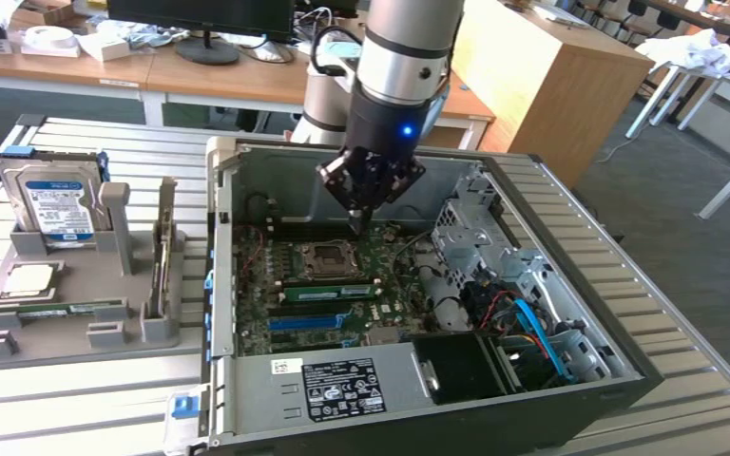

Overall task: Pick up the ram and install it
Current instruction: 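Press down the ram until it locks into place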

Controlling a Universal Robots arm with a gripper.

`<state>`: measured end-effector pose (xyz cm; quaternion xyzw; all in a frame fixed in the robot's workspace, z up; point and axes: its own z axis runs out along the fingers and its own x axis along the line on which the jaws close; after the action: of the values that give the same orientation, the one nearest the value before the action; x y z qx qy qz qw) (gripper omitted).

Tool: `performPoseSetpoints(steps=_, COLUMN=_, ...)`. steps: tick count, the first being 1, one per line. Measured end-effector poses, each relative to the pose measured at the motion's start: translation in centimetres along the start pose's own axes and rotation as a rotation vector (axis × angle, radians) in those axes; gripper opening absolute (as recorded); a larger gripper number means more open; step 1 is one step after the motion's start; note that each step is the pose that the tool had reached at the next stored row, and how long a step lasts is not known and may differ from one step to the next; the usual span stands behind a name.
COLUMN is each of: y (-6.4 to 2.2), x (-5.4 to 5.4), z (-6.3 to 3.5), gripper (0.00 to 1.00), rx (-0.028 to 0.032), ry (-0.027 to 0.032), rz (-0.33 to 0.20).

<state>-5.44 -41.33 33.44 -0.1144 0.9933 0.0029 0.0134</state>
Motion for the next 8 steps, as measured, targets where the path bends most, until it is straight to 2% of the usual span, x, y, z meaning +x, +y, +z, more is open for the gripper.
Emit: performPoseSetpoints(steps=8, y=0.03, x=0.12, z=0.23, gripper=0.10, rx=0.0028, ry=-0.0002, rz=0.101)
